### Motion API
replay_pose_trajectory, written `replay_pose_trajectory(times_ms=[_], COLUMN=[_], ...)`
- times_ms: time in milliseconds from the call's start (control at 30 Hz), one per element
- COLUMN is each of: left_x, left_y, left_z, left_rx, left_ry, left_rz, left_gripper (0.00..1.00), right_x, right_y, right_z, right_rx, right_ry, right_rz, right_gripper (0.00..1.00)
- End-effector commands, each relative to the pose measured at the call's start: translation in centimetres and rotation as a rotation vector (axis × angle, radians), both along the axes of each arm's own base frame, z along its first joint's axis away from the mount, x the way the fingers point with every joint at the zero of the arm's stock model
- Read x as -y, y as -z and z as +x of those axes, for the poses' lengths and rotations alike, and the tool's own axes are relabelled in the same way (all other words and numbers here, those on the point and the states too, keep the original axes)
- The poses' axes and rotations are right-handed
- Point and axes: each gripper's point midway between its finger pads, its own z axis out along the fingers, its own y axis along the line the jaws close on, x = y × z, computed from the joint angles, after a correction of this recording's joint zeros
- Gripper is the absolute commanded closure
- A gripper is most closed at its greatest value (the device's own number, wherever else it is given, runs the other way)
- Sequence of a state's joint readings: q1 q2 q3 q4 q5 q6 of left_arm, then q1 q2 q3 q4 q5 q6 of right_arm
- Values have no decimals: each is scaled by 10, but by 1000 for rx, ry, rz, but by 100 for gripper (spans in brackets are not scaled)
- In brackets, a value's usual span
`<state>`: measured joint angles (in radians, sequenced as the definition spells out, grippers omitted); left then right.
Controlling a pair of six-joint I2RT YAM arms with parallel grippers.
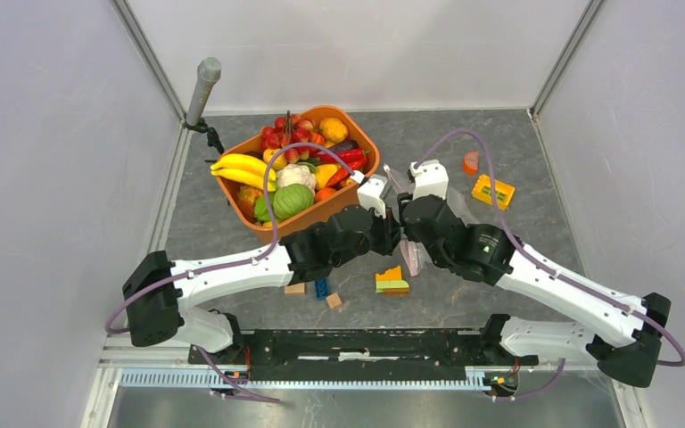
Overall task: Place the food in the zip-top bag and seal the zipper
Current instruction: Open the zipper of the food storage bag at the center of the board.
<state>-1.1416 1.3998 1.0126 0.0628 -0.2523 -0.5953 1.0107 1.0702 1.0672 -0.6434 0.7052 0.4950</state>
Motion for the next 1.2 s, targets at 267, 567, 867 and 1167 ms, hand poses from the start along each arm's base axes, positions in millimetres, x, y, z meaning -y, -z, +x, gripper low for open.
replay_pose_trajectory(times_ms=[267, 567, 867, 1167], left_x=[3, 0, 3, 6], left_y=[-35, -33, -31, -32], left_z=[-5, -2, -1, -6], left_rx=[54, 65, 80, 99], left_ry=[24, 12, 13, 20], left_rz=[-108, -84, -50, -26], left_gripper=[98, 98, 98, 98], right_x=[3, 10, 21, 30], right_y=[-11, -17, -24, -22], right_z=[14, 10, 6, 4], right_rx=[59, 53, 34, 11], right_ry=[70, 49, 67, 88], right_rz=[-29, -68, -128, -186], right_gripper=[57, 67, 68, 83])
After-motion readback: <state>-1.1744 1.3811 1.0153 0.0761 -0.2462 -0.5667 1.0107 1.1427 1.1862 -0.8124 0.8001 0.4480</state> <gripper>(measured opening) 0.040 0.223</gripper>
